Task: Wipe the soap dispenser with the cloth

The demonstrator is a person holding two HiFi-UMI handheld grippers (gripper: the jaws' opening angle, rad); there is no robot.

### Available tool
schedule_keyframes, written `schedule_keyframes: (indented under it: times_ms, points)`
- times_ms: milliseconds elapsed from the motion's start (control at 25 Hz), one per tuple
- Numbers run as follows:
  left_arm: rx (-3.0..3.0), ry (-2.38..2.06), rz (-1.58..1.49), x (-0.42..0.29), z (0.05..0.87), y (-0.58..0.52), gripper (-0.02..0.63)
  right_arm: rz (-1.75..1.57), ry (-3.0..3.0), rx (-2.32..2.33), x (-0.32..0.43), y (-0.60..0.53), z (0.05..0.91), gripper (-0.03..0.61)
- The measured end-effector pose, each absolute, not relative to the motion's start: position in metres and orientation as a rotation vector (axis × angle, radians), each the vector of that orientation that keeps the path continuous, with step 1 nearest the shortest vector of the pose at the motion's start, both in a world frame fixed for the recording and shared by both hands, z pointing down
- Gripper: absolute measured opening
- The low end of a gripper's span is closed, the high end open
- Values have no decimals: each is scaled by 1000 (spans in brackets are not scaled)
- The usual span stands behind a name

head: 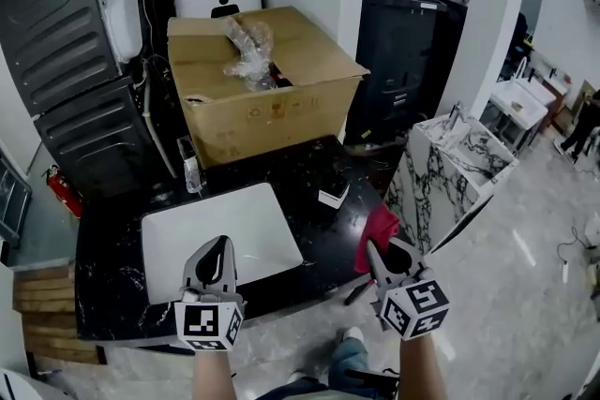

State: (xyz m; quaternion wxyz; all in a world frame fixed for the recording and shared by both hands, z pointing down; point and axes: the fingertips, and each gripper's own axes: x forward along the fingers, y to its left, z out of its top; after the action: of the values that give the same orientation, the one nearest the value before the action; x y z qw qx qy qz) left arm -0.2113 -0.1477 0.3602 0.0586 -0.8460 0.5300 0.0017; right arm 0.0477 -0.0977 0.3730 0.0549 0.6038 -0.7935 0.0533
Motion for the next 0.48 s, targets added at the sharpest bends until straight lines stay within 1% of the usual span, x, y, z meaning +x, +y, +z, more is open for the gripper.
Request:
schedule_keyframes:
  times_ms: [240, 480]
  points:
    - [-2557, 1590, 67, -216, 350, -138, 12, 128, -2373, 1880, 47, -76, 363, 48]
    - [-2516, 1588, 67, -216, 340, -127, 12, 94, -2395, 1872, 44, -72, 352, 48]
